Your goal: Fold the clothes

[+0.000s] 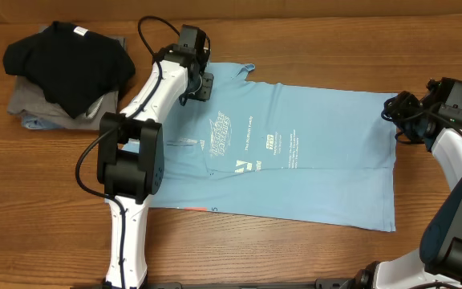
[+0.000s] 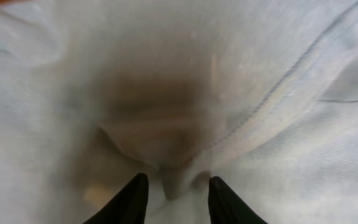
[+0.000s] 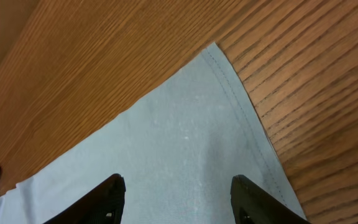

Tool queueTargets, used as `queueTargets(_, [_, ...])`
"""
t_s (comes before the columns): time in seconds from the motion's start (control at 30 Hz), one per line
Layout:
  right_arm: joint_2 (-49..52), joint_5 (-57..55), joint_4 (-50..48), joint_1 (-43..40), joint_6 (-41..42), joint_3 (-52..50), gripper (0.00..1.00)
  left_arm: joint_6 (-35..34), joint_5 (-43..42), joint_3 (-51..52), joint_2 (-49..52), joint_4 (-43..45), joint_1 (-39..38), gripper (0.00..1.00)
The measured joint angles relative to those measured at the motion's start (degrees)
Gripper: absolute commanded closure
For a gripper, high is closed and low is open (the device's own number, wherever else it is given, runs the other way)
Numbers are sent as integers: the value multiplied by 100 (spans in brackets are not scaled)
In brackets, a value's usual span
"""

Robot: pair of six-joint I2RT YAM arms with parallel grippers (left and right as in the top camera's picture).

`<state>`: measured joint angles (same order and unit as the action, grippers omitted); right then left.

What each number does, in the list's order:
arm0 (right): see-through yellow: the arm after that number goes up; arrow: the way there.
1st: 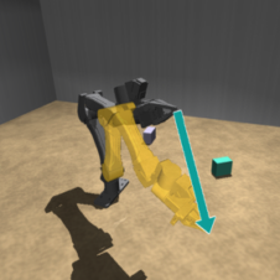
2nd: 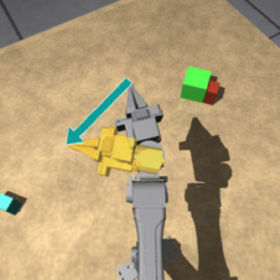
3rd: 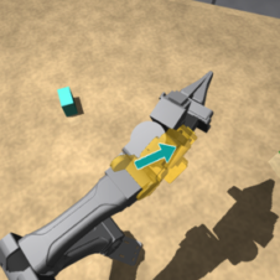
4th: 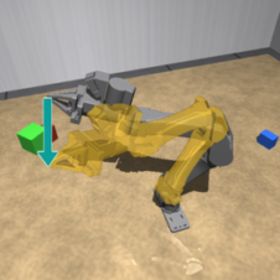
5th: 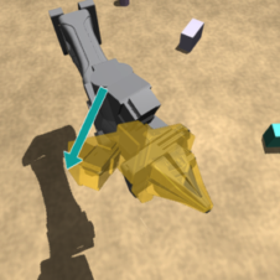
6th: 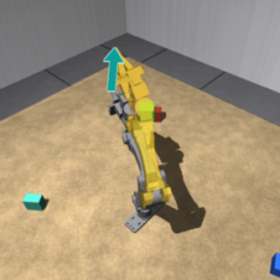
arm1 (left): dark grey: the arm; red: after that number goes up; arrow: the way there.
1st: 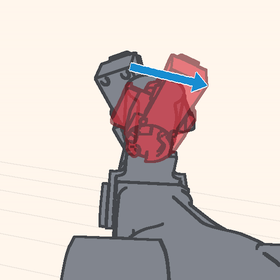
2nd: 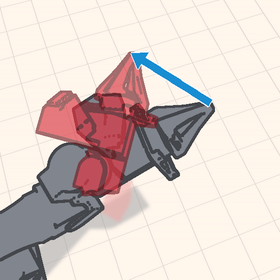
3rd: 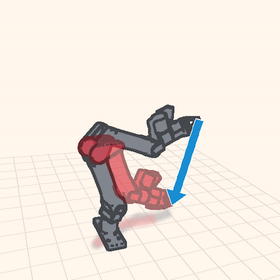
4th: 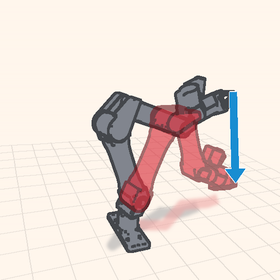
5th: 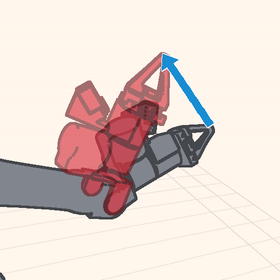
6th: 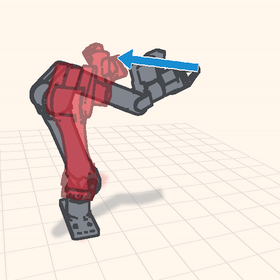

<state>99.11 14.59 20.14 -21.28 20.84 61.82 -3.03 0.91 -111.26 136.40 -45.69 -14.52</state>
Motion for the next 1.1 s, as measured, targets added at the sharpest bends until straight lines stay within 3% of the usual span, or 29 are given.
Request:
queueTargets(0.13, [0,-2,44,0,-2,0,40,11,-2,-31,94,4,0,88])
queueTargets(0.23, [0,-2,50,0,-2,0,41,9,-7,-33,107,50,0,91])
queueTargets(0.3, [0,0,63,0,-4,0,40,7,-7,-33,111,68,-2,86])
queueTargets(0.37, [0,0,96,0,-2,0,41,-2,-4,-33,111,68,-2,66])
queueTargets(0.4, [0,-2,103,0,-2,0,40,7,-4,-33,109,70,-2,66])
queueTargets(0.43, [0,0,101,0,-2,0,40,-9,-4,-33,111,68,-2,69])
queueTargets(0.5, [0,-2,103,0,-2,0,40,0,-4,-44,111,68,0,87])
queueTargets(0.57, [0,-2,116,0,-2,0,40,-4,-2,-44,111,63,0,96])
queueTargets(0.73, [0,-2,157,0,-2,0,40,-2,-4,-48,114,63,-2,96])
queueTargets(0.8, [0,-2,173,2,-2,0,41,-2,-2,-48,114,63,-2,85])
queueTargets(0.83, [0,-2,184,0,-2,0,40,-13,0,-52,114,55,0,85])
queueTargets(0.97, [0,-2,190,0,-2,0,40,4,-2,-133,142,-48,0,96])
queueTargets(1.1, [0,-2,190,0,-2,0,40,-2,-2,-216,153,-105,0,96])
